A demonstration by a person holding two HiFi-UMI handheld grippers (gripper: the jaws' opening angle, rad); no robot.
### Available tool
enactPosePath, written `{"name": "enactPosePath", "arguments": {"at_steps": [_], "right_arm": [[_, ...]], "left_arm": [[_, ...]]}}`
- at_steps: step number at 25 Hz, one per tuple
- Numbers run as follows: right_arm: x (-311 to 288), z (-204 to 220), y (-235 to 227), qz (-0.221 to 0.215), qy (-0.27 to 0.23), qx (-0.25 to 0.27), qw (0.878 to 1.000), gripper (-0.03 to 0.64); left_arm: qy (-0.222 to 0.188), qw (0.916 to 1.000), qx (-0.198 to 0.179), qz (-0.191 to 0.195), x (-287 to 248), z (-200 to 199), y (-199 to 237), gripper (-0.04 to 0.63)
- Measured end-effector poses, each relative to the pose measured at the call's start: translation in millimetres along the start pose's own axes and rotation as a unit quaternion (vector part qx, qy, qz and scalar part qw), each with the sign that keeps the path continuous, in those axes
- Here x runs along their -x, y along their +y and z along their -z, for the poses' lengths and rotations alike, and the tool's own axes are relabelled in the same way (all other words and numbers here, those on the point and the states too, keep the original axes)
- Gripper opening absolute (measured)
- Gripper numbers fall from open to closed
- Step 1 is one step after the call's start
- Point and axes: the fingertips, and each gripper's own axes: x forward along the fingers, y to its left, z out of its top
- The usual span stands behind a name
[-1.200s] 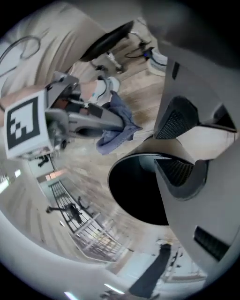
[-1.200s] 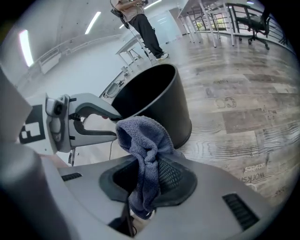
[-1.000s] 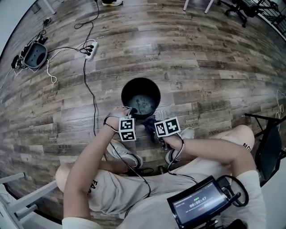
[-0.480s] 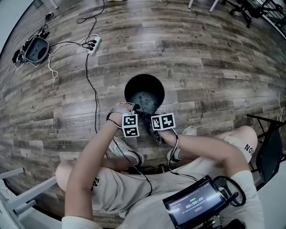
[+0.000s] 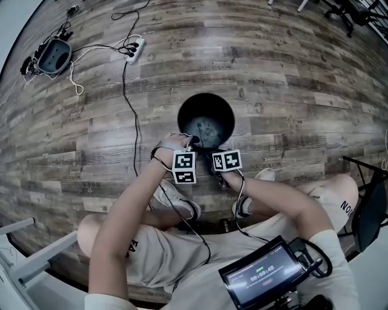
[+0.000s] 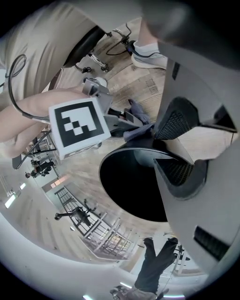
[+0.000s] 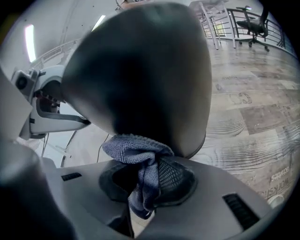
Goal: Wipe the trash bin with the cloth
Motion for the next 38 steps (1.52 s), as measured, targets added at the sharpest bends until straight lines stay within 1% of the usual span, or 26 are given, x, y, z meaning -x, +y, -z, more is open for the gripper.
{"name": "enactPosePath", "arguments": {"at_steps": [3, 10, 13, 16, 18, 20, 22, 24, 26, 28, 29, 32, 34, 36, 37, 38], "right_arm": [[-16.9, 9.3, -10.1, 0.007, 0.008, 0.004, 1.000, 0.080], [-50.3, 27.8, -36.1, 0.023, 0.023, 0.037, 0.999, 0.080], [-61.0, 33.9, -43.9, 0.022, 0.029, 0.033, 0.999, 0.080], [-73.9, 42.0, -53.0, 0.026, 0.050, 0.025, 0.998, 0.080], [-79.6, 44.6, -54.9, 0.012, 0.059, 0.013, 0.998, 0.080], [-77.7, 48.2, -52.7, -0.003, 0.061, 0.002, 0.998, 0.080], [-69.1, 56.9, -47.1, -0.016, 0.071, 0.003, 0.997, 0.080], [-55.5, 66.6, -39.5, -0.023, 0.090, 0.019, 0.996, 0.080], [-39.5, 72.5, -32.3, -0.025, 0.105, 0.037, 0.993, 0.080], [-24.7, 70.5, -25.4, -0.025, 0.108, 0.045, 0.993, 0.080], [-17.7, 66.9, -21.5, -0.026, 0.104, 0.044, 0.993, 0.080], [4.2, 51.1, -6.9, -0.036, 0.088, 0.036, 0.995, 0.080], [19.2, 40.0, 6.3, -0.048, 0.078, 0.037, 0.995, 0.080], [33.3, 32.7, 20.5, -0.061, 0.072, 0.039, 0.995, 0.080], [40.2, 30.8, 26.8, -0.066, 0.070, 0.039, 0.995, 0.080], [47.1, 29.5, 32.2, -0.071, 0.068, 0.039, 0.994, 0.080]], "left_arm": [[-0.002, 1.0000, 0.000, -0.002, 0.4, 0.2, 0.0, 0.137], [-0.003, 1.0000, -0.002, -0.003, 0.5, -0.6, 1.2, 0.137], [-0.004, 1.0000, -0.001, -0.006, 0.7, -1.3, 1.9, 0.137], [-0.006, 0.9999, -0.003, -0.009, 0.4, -1.7, 2.2, 0.138], [-0.006, 0.9999, -0.005, -0.009, -0.5, -1.4, 2.0, 0.138], [-0.003, 1.0000, -0.005, -0.006, -1.6, -0.9, 1.5, 0.138], [0.004, 1.0000, -0.001, -0.004, -2.7, 0.0, 0.6, 0.138], [0.010, 0.9999, 0.004, -0.003, -3.0, 0.4, 0.2, 0.138], [0.008, 0.9998, 0.018, 0.003, -2.3, -0.3, -0.6, 0.138], [0.001, 0.9994, 0.033, 0.013, -0.5, 0.3, -1.3, 0.138], [0.003, 0.9994, 0.032, 0.015, 0.3, 2.6, -1.1, 0.140], [0.019, 0.9998, -0.003, 0.005, 1.2, 14.7, 3.1, 0.146], [0.022, 0.9989, -0.040, -0.009, 1.3, 19.3, 5.3, 0.152], [0.025, 0.9962, -0.079, -0.026, -0.4, 20.5, 4.6, 0.152], [0.026, 0.9953, -0.088, -0.030, -1.6, 20.5, 4.1, 0.152], [0.027, 0.9953, -0.088, -0.031, -2.4, 20.5, 3.8, 0.153]]}}
